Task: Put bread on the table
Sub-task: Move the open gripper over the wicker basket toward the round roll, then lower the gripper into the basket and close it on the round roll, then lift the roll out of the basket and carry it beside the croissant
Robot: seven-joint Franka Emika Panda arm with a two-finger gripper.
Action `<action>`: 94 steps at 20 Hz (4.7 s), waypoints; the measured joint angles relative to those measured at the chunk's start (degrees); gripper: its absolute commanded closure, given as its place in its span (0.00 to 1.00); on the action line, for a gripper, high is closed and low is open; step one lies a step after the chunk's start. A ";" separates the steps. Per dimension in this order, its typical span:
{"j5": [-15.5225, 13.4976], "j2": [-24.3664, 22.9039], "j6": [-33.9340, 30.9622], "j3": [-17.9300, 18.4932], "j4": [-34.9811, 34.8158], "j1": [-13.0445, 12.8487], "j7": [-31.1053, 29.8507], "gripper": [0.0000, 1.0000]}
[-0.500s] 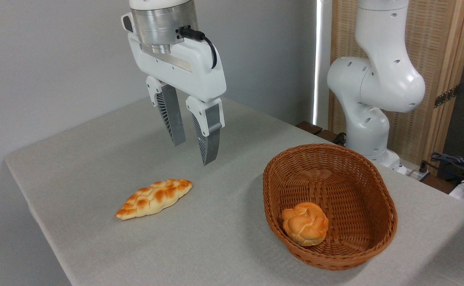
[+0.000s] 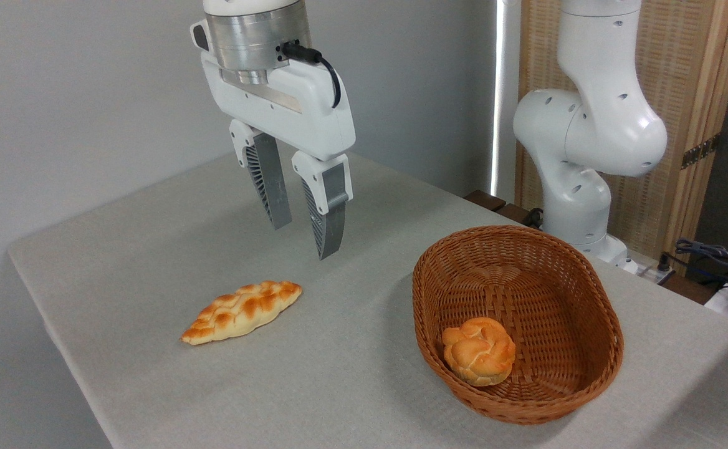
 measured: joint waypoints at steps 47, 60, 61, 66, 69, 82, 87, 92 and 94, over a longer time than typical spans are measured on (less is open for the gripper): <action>17.59 -14.31 17.84 5.58 -38.96 1.98 29.77 0.00; 17.64 -13.60 18.90 5.58 -39.86 1.98 29.77 0.72; 17.64 -13.59 18.90 5.58 -39.86 1.98 29.77 0.72; 17.64 -13.57 18.90 5.58 -39.87 1.98 29.78 0.71; 17.64 -13.54 18.90 5.58 -39.93 1.98 29.78 0.71; 17.65 -13.29 18.89 5.58 -39.99 1.98 29.78 0.71; 17.65 -13.32 17.50 5.55 -39.40 1.98 29.78 0.70; 17.65 -13.68 7.61 4.97 -32.17 1.86 31.72 0.69; 17.52 -13.70 6.36 4.96 -29.59 1.79 32.38 0.67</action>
